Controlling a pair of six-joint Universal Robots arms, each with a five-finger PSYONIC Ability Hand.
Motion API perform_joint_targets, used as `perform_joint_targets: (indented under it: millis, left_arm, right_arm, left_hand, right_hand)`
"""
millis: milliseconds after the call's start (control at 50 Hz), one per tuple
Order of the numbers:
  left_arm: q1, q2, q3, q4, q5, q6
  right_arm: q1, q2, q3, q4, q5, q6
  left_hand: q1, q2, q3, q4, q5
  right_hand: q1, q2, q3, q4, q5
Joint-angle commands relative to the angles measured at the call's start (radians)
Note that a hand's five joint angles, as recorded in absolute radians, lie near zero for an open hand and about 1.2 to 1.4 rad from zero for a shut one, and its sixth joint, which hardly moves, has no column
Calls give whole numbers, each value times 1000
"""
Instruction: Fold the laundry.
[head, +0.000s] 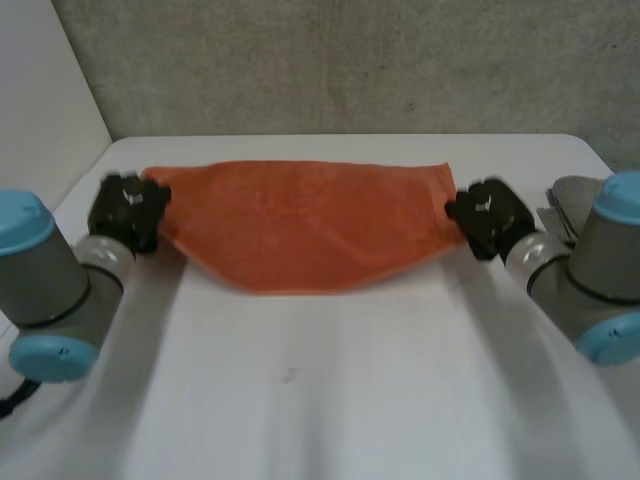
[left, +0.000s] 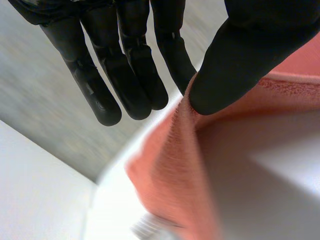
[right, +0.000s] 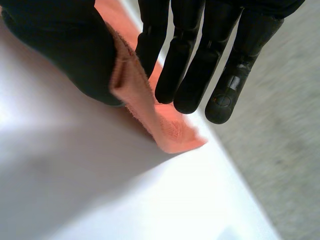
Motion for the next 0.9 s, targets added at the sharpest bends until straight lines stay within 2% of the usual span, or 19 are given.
perform_joint_targets:
  millis: [20, 100, 180, 240, 260, 300, 460, 540, 680, 800, 900]
  left_arm:
    - [11, 1, -93, -130, -10, 70]
    - [27, 33, -146, -157, -10, 74]
    - [60, 59, -186, -157, 4, 70]
    - [71, 61, -194, -152, 7, 67]
    - [79, 59, -191, -152, 11, 65]
    - [83, 56, -189, -152, 22, 65]
    - [146, 49, -188, -161, 129, 62]
    - [172, 49, -189, -161, 149, 60]
    - [199, 47, -185, -151, 152, 44]
    - [209, 4, -156, -152, 152, -35]
    - [212, -16, -148, -154, 145, -38]
  right_arm:
    - [-5, -40, 106, 136, 33, -69]
    - [-11, -99, 143, 251, 58, -63]
    - [-36, -148, 196, 267, 55, -63]
    - [-36, -162, 213, 258, 55, -63]
    - [-36, -162, 215, 256, 55, -63]
    - [-37, -162, 215, 255, 53, -61]
    - [-48, -157, 212, 213, 52, -6]
    - [-74, -160, 207, 209, 44, 40]
    - [-106, -160, 204, 209, 30, 67]
    - [-115, -159, 213, 209, 30, 80]
    - [-115, -160, 215, 207, 30, 81]
  left_hand:
    - [259, 199, 201, 193, 243]
    - [259, 199, 201, 193, 243]
    - [259, 199, 201, 193, 243]
    - [-12, -73, -71, -79, -29]
    - [-220, -280, -278, -286, -236]
    - [-417, -478, -476, -484, -434]
    - [-474, -535, -533, -540, -490]
    - [-471, -532, -530, -537, -487]
    - [-459, -520, -518, -526, -476]
    - [-427, -488, -486, -493, -443]
    - [-410, -471, -468, -476, -426]
  right_hand:
    - [416, 218, 216, 204, 220]
    - [416, 218, 216, 204, 220]
    - [416, 218, 216, 204, 220]
    - [416, 218, 216, 204, 220]
    - [416, 218, 216, 204, 220]
    - [416, 218, 216, 204, 220]
    - [416, 218, 216, 204, 220]
    - [416, 218, 216, 204, 220]
    - [416, 218, 216, 204, 220]
    - [416, 218, 216, 204, 220]
    - [416, 218, 216, 204, 220]
